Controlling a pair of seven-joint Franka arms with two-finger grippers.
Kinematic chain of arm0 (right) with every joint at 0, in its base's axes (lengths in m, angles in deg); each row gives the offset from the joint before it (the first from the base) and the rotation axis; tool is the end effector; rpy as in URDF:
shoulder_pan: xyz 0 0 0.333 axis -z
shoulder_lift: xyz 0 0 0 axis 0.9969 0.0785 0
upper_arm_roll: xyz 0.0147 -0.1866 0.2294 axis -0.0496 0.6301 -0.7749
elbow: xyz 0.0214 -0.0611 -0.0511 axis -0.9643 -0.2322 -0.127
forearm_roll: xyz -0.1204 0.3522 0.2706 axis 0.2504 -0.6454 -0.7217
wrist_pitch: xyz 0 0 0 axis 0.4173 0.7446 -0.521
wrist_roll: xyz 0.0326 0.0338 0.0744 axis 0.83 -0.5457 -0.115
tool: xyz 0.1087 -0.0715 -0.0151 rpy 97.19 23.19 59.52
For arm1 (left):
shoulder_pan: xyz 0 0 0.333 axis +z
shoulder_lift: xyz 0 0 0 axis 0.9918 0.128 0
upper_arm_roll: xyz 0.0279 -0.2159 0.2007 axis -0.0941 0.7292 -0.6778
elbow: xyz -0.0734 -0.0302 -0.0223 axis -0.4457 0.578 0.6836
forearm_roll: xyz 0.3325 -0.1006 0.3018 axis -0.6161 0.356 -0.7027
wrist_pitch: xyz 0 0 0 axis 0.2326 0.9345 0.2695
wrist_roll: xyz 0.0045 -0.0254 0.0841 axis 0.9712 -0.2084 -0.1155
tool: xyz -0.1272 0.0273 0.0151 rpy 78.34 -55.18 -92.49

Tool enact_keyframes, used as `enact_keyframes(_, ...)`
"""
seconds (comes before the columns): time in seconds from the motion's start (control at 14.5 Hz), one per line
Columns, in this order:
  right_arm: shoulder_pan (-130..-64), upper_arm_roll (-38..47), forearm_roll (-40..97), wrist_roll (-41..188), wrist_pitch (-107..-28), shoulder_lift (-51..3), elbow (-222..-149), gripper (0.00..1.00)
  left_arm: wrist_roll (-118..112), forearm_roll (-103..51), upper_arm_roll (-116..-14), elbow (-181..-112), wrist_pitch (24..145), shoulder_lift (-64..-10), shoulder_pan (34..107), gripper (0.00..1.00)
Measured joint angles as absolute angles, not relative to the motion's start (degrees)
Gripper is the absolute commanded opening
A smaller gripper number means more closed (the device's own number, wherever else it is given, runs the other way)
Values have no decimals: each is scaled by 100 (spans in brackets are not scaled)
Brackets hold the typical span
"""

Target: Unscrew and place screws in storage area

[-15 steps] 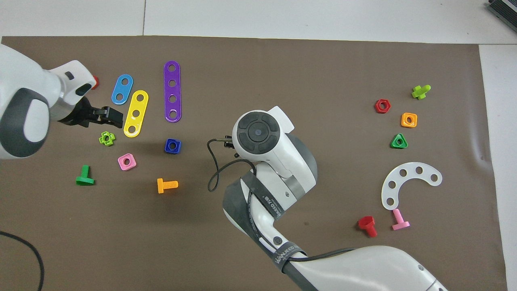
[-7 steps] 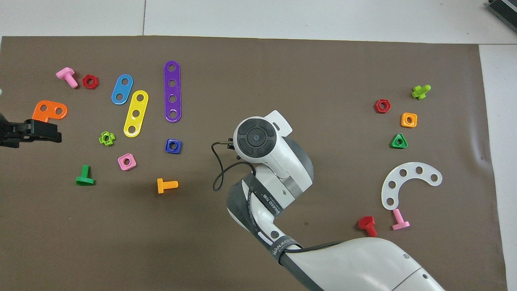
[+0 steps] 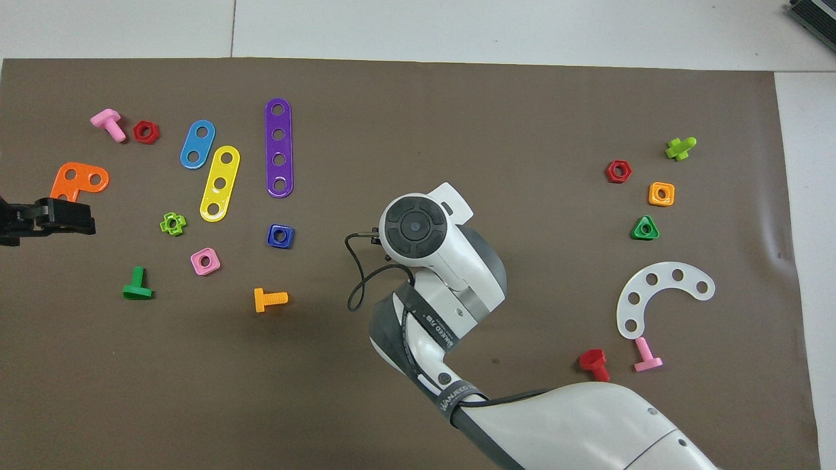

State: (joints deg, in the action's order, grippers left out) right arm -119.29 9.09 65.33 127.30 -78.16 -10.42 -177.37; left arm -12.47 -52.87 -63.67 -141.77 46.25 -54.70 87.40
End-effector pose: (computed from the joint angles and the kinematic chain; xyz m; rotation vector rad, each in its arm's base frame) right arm 0.5946 0.4280 0.2421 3.1317 -0.1676 0.1471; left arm 0.5980 0.0010 0.5380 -3.1069 -0.1604 -0.0847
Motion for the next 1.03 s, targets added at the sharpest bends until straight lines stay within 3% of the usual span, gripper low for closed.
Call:
enact_keyframes(0.07, -11929, 909, 6533, 12730, -7816, -1042, -17736, 33, -1247, -5287, -6367, -14177, 4625, -5470, 8740, 100)
enact_keyframes(0.21, -11929, 909, 6533, 12729, -7816, -1042, -17736, 0, -1247, -5288, -6365, -14177, 4625, -5470, 8739, 100)
enact_keyframes(0.76, -11832, 919, 6534, 12724, -7816, -1120, -17738, 0, -1243, -5287, -6327, -14192, 4618, -5470, 8667, 100)
enact_keyframes(1.03, -11079, 936, 6532, 12140, -7810, -1644, -18301, 0, -1194, -5250, -6319, -14194, 4600, -5470, 8538, 100)
